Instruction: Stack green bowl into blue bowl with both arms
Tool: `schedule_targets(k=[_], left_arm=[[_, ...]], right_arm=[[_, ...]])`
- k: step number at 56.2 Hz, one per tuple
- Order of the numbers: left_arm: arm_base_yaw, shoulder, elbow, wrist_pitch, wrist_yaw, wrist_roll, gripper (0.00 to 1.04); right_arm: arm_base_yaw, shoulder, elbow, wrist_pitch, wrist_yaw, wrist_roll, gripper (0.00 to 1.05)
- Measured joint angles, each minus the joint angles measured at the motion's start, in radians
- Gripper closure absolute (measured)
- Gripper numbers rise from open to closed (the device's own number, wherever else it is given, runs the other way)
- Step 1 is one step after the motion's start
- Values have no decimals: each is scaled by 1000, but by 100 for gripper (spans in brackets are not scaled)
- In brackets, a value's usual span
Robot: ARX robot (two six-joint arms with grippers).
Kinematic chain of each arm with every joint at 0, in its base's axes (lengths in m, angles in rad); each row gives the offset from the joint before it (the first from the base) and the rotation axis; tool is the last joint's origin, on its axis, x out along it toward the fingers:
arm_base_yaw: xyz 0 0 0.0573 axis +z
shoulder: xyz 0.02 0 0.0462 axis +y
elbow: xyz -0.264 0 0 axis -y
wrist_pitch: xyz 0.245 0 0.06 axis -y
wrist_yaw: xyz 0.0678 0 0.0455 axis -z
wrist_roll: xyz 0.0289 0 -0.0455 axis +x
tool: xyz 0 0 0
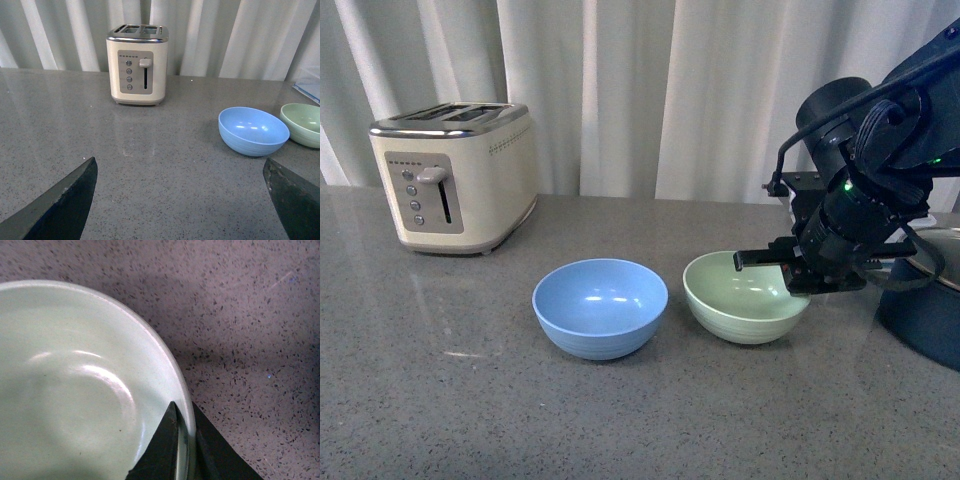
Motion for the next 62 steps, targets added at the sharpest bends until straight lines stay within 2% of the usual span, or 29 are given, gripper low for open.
schedule_targets(k=[3, 9, 24, 33, 47, 62], left_arm=[[0, 0, 0, 0, 0, 0, 7], [0, 0, 0, 0, 0, 0, 7], [0, 0, 0, 0, 0, 0, 7], [0, 0, 0, 0, 0, 0, 7], [0, 0, 0, 0, 0, 0, 7], [0, 0, 0, 0, 0, 0, 7]], right_arm=[[-1, -13, -1, 3, -13, 4, 104], [0, -54, -16, 14, -7, -1, 104], [32, -206, -56, 55, -75, -2, 104], [132, -290, -39, 82, -138, 1, 104], [287, -216, 1, 88, -128, -13, 104], [315, -106, 43, 81, -95, -22, 104]])
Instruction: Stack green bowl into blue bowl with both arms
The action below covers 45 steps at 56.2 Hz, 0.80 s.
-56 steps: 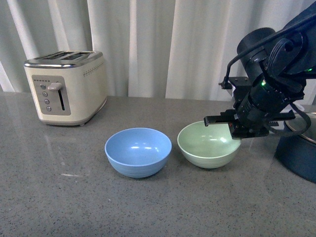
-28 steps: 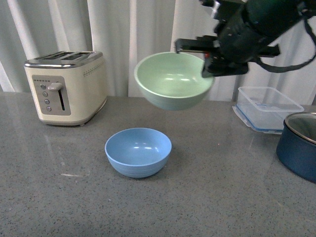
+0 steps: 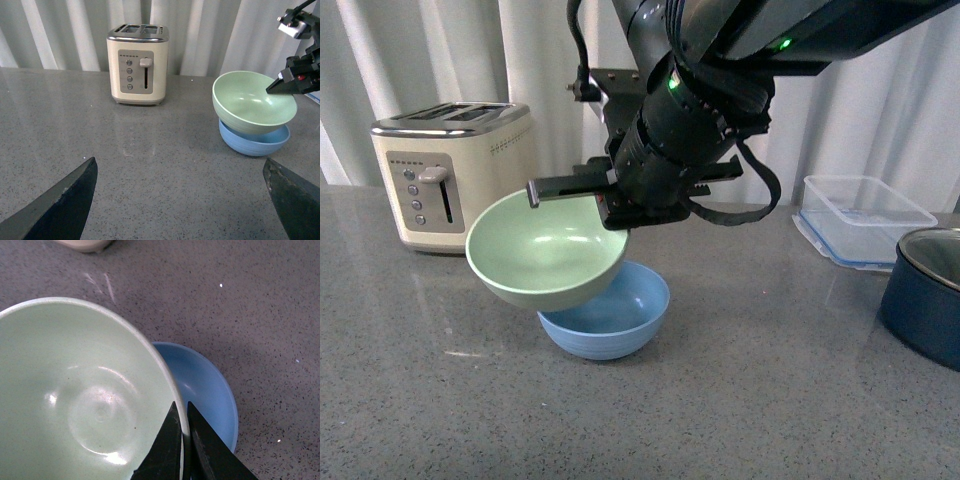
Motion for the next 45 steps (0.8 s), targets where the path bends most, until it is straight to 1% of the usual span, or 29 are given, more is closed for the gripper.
schedule_targets(k=[24, 29, 31, 33, 36, 40, 42, 45], left_arm=[[0, 0, 0, 0, 0, 0, 7], [0, 0, 0, 0, 0, 0, 7], [0, 0, 0, 0, 0, 0, 7], [0, 0, 0, 0, 0, 0, 7], [0, 0, 0, 0, 0, 0, 7], [0, 0, 0, 0, 0, 0, 7], [0, 0, 0, 0, 0, 0, 7], [0, 0, 0, 0, 0, 0, 7]], right_arm=[[-55, 100, 55, -24, 25, 10, 104], [-64, 108, 58, -22, 25, 16, 90], [-66, 108, 57, -14, 26, 19, 83], [-68, 106, 55, -5, 25, 19, 80], [-70, 95, 43, 18, 16, 22, 71], [-73, 53, -11, 85, -4, 24, 58], [-74, 35, -35, 117, -13, 24, 55], [-78, -22, -106, 215, -45, 31, 46]])
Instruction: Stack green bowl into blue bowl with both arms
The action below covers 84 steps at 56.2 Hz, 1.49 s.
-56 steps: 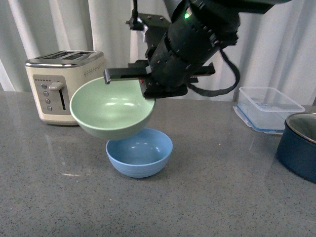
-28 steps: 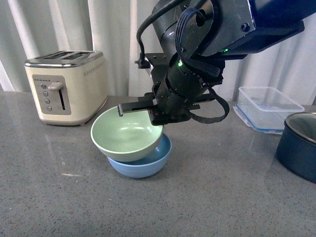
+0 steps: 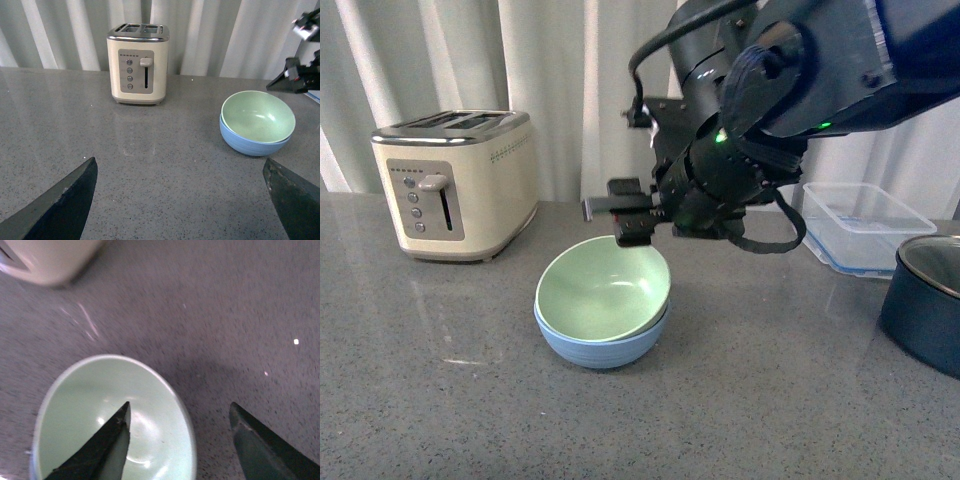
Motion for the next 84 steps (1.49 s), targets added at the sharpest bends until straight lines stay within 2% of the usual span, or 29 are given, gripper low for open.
schedule_targets(k=[5, 7, 11, 14, 17, 21, 34, 54, 76, 80, 84], left_arm=[[0, 0, 0, 0, -1, 0, 7], [0, 0, 0, 0, 0, 0, 7], [0, -1, 0, 0, 2, 0, 7], [0, -1, 0, 0, 0, 0, 7], [0, -1, 0, 0, -2, 0, 7], [0, -1, 0, 0, -2, 0, 7], [0, -1, 0, 0, 0, 0, 7], [0, -1, 0, 0, -1, 0, 7], [0, -1, 0, 0, -2, 0, 7], [0, -1, 0, 0, -2, 0, 7], [0, -1, 0, 0, -2, 0, 7]], right_arm=[[-7, -163, -195, 320, -71, -22, 26], [-3, -195, -225, 399, -18, -35, 25], [0, -271, -336, 625, 239, -69, 37], [-16, -327, -442, 739, 354, -79, 46], [-45, -375, -551, 813, 380, -85, 55], [-88, -435, -695, 871, 361, -92, 67], [-187, -623, -1009, 966, 272, -101, 104], [-290, -863, -1281, 988, 172, -101, 104], [-357, -1107, -1431, 892, 101, -101, 104], [-405, -1156, -1451, 861, 31, -102, 104], [-426, -1168, -1477, 891, 25, -101, 104]])
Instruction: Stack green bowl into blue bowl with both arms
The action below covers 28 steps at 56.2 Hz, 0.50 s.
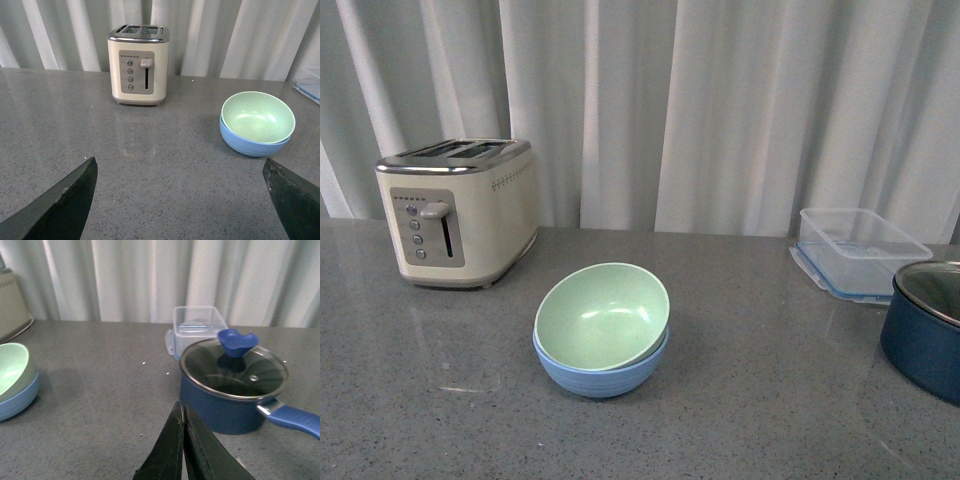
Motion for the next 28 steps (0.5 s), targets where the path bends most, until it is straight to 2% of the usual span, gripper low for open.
schedule_targets(k=[6, 28], left_arm=[[0, 0, 0, 0, 0, 0, 7], [0, 0, 0, 0, 0, 0, 7]], right_arm=[[-10, -39, -35, -21, -1, 0, 104], [-10, -326, -60, -270, -5, 0, 104]])
